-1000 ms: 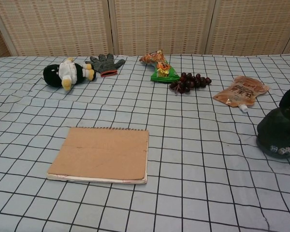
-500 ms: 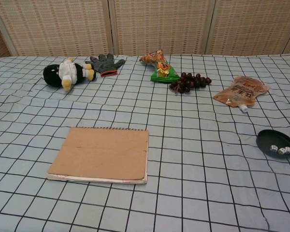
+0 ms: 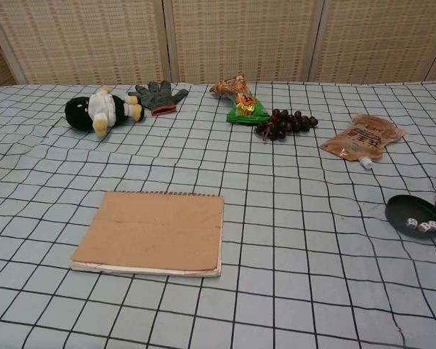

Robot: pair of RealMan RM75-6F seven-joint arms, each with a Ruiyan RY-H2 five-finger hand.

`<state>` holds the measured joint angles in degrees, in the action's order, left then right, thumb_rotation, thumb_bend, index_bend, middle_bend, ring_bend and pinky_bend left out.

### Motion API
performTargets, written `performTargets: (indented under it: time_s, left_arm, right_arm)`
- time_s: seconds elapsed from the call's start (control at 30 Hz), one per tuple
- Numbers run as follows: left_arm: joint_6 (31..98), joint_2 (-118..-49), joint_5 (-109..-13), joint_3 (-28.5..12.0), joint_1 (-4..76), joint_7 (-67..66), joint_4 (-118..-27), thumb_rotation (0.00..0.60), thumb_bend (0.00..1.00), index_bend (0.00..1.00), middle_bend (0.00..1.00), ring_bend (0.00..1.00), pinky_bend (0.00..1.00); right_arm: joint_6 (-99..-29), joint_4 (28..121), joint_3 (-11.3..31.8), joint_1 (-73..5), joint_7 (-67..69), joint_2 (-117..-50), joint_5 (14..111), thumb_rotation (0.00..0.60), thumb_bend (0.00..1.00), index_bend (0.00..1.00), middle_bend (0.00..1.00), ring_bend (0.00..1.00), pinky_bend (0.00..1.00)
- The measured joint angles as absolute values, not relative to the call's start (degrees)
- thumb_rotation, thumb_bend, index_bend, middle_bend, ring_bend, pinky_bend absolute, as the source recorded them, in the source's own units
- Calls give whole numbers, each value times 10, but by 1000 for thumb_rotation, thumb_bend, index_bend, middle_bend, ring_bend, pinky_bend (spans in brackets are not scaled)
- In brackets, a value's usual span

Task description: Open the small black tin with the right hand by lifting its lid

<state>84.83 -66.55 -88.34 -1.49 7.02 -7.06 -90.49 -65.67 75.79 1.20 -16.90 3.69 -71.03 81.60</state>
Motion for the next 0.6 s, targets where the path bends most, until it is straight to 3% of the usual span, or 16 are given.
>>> performTargets:
  time_s: [0.23,0.43,0.6]
  left_arm:
    - [845,-667,-883,-14,71,-74,-904,600,340,233,146,144,414]
    - [842,-665,-879,-11,70,-75,-903,600,340,233,146,143,415]
    - [844,-665,-874,-16,70,-72,-901,600,340,233,145,144,414]
  right_arm:
    - [-692,786,10,-157,25,-699,831,600,114,37,23,0,186]
    - [-800,782,11,-129,28,-715,877,600,114,49,23,0,186]
    - [-870,786,11,-98,-54,-724,898,600,114,53,23,0,185]
